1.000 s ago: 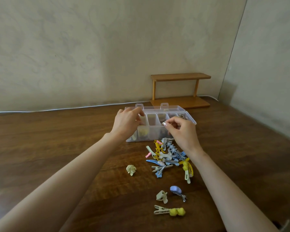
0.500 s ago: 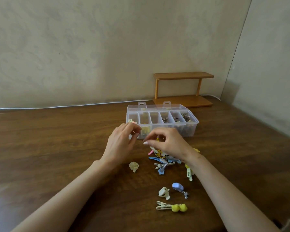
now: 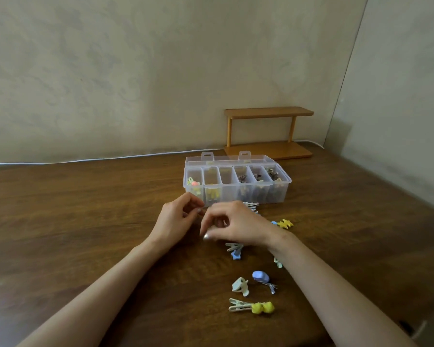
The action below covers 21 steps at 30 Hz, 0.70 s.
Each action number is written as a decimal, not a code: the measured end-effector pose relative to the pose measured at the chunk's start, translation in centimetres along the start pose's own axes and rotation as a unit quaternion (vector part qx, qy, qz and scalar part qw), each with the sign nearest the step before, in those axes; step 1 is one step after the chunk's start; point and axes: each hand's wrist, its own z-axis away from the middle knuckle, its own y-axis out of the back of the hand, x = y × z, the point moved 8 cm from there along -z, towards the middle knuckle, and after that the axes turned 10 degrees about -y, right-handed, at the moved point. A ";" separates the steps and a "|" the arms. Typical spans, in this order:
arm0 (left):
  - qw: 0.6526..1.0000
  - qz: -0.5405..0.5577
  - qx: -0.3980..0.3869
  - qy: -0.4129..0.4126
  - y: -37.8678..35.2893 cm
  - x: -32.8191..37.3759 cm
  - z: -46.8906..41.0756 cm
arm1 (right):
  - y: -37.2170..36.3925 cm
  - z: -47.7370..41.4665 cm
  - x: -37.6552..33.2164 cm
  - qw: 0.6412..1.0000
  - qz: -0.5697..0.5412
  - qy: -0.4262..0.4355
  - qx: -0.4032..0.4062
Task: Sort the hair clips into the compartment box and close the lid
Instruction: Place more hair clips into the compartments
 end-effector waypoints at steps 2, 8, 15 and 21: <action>1.000 0.014 -0.026 0.000 -0.6 0.2 0.1 | 2.7 0.1 1.2 0.994 -0.066 -0.042 0.070; 0.996 0.004 -0.093 -0.010 -2.1 0.6 0.4 | 12.2 2.2 6.9 0.907 -0.133 -0.132 0.378; 0.995 -0.002 -0.103 -0.010 -2.3 0.4 0.3 | 17.1 1.9 11.9 0.852 0.014 -0.200 0.483; 0.994 -0.006 -0.108 -0.012 -2.4 0.3 0.4 | 17.1 -1.0 13.1 0.883 0.098 -0.216 0.404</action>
